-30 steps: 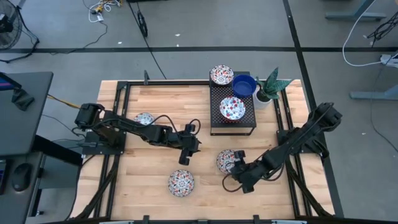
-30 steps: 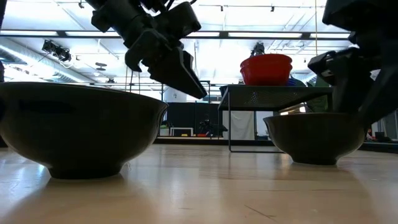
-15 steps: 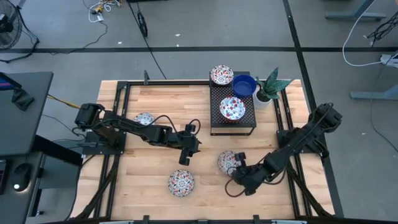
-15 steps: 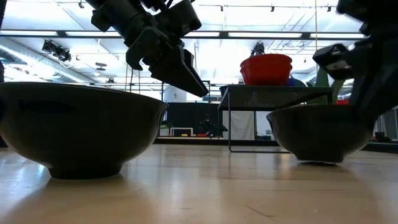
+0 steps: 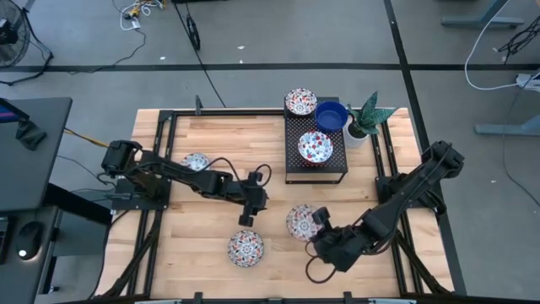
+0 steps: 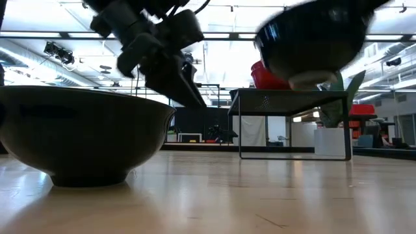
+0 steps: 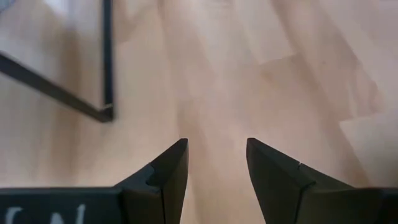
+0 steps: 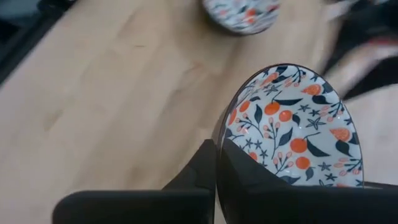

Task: Pick & Place Mini bowls
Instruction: Stack the right orange patterned bowl on top of the other orange patterned bowl on the shelf

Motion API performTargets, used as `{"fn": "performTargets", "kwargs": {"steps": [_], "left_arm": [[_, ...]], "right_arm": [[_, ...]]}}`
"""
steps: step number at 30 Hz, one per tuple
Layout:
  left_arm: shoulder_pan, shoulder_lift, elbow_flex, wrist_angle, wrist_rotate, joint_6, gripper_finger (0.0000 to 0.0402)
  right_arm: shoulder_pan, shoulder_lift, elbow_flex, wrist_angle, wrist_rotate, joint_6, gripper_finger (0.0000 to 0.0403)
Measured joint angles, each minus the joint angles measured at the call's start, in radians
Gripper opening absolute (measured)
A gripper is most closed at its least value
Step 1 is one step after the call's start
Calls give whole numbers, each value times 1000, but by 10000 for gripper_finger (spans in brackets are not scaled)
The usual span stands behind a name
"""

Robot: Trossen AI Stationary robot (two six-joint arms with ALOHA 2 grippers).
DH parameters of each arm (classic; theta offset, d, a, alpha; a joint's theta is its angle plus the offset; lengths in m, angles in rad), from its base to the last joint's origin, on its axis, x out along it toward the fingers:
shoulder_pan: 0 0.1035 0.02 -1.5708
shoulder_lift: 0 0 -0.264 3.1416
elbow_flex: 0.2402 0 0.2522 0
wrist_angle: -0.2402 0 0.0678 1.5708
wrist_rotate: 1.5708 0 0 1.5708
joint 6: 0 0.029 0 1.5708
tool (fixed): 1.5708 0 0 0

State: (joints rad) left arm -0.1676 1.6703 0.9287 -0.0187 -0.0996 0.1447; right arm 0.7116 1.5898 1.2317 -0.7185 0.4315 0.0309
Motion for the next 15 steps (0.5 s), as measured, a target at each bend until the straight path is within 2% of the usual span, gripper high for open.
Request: {"fn": "performTargets", "kwargs": {"steps": [4,8,15], "left_arm": [[0,0,-141,243,42,1,167],[3,-1,-261,429,-2,-20,167],[3,-47,-331,464,-109,-34,167]], "right_arm": [[-9,0,116,-130,102,-64,7],[-60,-10,222,-225,172,-106,7],[-251,-89,343,-230,176,-336,7]]}}
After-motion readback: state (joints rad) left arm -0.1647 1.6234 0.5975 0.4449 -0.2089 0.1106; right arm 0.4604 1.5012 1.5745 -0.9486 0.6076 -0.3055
